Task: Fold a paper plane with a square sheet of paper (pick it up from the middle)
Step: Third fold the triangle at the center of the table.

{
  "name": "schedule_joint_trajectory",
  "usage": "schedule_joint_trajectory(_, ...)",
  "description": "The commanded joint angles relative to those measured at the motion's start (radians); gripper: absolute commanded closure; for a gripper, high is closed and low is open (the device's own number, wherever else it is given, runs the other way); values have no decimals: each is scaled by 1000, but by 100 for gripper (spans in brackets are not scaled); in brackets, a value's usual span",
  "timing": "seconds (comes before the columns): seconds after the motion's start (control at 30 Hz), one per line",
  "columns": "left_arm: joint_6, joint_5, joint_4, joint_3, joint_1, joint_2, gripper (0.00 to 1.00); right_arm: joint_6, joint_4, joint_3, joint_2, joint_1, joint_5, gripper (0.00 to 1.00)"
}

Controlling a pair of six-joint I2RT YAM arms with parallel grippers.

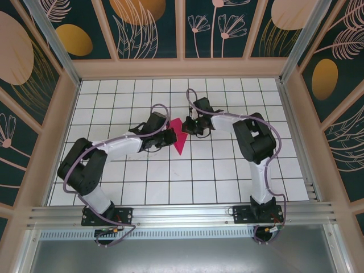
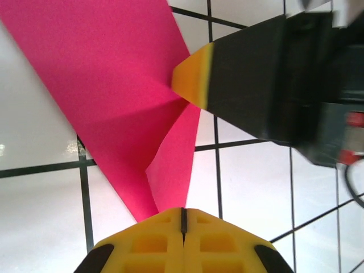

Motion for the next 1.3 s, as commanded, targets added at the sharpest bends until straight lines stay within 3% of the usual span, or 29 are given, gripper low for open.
schedule_joint_trajectory(0.0,-62,31,71,-45,5,-39,91,-7,-87,25,13,-1,60,100)
schedule_joint_trajectory(0.27,-92,59,146,-122,-19,-110,89,185,-71,-191,-135,-15,204,100)
schedule_joint_trajectory(0.43,-113,55,198,-155,-88,-99,89,327,0,-340,-265,-12,246,100)
schedule_joint_trajectory(0.6,-142,63,255,-134,-166,-18,90,401,35,-401,-291,-12,251,100)
schedule_joint_trajectory(0.9,-216,-73,239,-116,-205,87,99,408,68,-428,-298,-25,211,100)
schedule_joint_trajectory(1.13,-243,-84,226,-123,-205,134,100,389,110,-448,-321,-40,153,100)
schedule_joint_trajectory(1.27,-237,-90,196,-123,-206,148,100,302,170,-448,-383,-60,106,100)
